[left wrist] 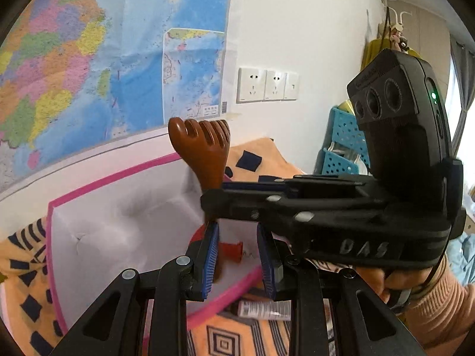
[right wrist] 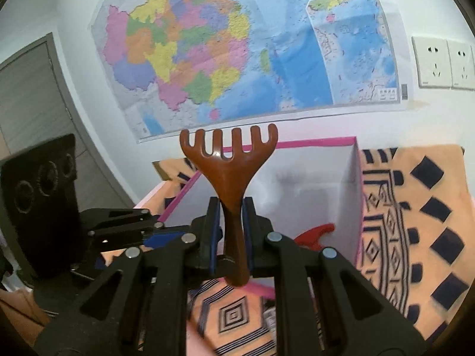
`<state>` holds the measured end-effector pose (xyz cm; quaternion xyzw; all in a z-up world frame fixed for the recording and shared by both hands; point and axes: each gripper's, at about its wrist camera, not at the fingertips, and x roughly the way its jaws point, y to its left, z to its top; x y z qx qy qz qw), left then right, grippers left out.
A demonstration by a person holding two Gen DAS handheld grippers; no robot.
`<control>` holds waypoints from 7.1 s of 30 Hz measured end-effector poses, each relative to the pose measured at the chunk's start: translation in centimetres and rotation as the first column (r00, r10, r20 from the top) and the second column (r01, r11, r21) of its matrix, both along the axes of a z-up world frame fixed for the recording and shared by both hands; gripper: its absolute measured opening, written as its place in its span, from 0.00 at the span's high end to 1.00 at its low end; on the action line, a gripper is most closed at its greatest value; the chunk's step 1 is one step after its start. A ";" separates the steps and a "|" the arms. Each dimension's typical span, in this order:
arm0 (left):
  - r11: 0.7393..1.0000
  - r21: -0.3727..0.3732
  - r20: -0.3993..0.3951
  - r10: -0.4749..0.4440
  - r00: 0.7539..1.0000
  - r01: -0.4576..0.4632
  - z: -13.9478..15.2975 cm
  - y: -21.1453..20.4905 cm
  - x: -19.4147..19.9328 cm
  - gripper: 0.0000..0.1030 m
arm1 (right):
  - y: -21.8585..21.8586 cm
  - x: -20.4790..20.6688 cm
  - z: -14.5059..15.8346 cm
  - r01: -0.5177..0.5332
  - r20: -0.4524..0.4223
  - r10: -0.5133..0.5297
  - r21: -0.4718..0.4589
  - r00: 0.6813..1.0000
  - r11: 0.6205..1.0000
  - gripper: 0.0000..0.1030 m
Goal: Organize rigid objects
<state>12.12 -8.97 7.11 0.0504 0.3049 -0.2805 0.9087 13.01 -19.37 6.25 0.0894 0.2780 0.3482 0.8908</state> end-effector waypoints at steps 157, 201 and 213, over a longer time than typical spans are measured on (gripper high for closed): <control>0.992 -0.072 -0.110 0.096 0.989 -0.104 -4.1 3.5 0.1 0.65 | -2.4 -2.6 -4.2 0.166 0.000 -0.171 -0.236 0.985 0.957 0.70; 0.996 -0.050 -0.318 0.055 0.947 -0.075 -13.0 4.7 -7.0 0.60 | 0.6 -9.5 -14.6 -0.205 -0.331 0.123 -0.225 0.936 0.953 0.54; 0.997 -0.055 -0.351 0.029 0.936 -0.051 -13.7 3.4 -7.1 0.60 | -1.2 -8.6 -13.9 -0.150 -0.314 0.093 -0.162 0.945 0.975 0.54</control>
